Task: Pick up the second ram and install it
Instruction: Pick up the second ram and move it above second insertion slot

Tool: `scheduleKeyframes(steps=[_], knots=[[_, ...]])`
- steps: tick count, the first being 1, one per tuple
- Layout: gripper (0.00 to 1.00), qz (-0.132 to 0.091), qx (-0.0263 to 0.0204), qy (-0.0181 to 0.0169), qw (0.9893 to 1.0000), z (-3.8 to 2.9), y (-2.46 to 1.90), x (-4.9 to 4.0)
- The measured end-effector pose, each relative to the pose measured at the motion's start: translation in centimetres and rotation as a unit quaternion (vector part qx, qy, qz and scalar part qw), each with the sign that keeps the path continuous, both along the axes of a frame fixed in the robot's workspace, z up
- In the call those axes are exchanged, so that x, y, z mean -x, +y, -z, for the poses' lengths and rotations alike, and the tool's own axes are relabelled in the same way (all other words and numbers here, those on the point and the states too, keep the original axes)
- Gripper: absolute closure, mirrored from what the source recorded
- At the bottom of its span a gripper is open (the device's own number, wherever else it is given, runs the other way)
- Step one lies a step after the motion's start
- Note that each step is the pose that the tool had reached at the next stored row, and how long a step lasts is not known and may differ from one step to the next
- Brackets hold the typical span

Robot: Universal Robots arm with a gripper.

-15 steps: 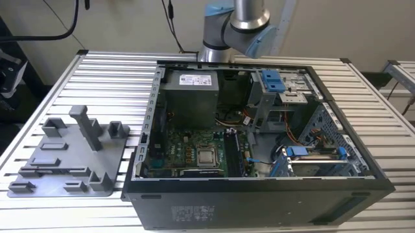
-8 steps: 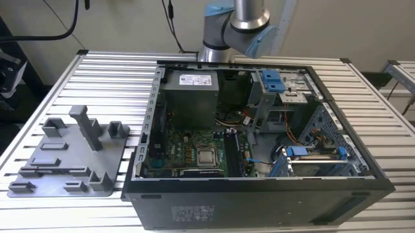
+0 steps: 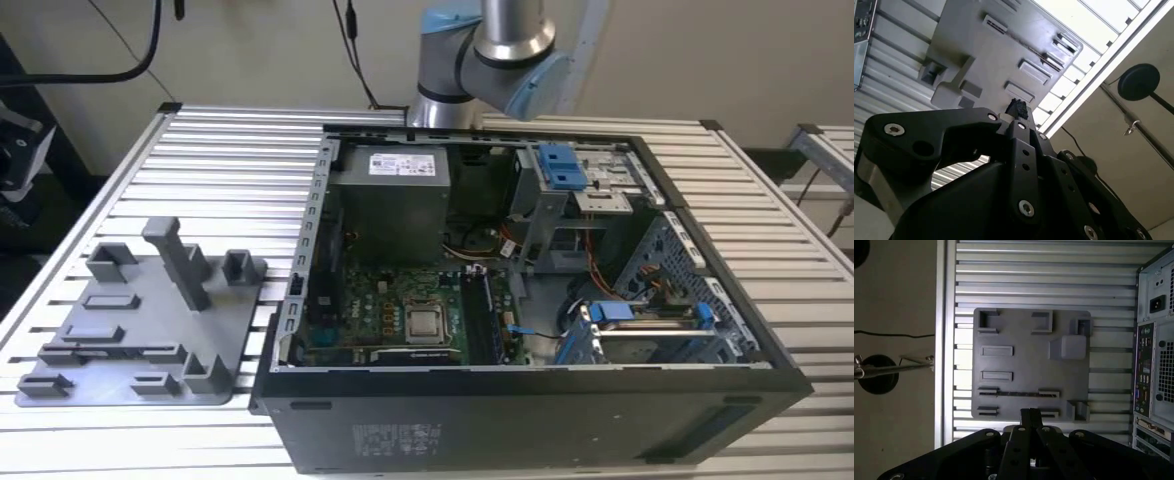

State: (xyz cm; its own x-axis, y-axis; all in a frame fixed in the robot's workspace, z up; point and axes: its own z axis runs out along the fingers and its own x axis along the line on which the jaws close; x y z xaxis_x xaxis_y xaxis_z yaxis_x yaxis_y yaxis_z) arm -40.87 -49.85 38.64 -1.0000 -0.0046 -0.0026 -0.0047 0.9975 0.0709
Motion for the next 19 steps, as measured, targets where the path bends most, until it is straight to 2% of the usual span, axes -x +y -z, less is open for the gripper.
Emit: scheduleKeyframes(steps=[5, 11, 15, 19], knots=[[0.89, -0.023, 0.0000, 0.0000, 0.9997, 0.00, 0.15, 0.02], [0.89, -0.060, 0.0000, 0.0000, 0.9982, 0.01, 0.21, 0.05], [0.89, -0.095, 0.0000, 0.0000, 0.9955, 0.00, 0.24, 0.06], [0.89, -0.130, 0.0000, 0.0000, 0.9915, 0.01, 0.24, 0.06]])
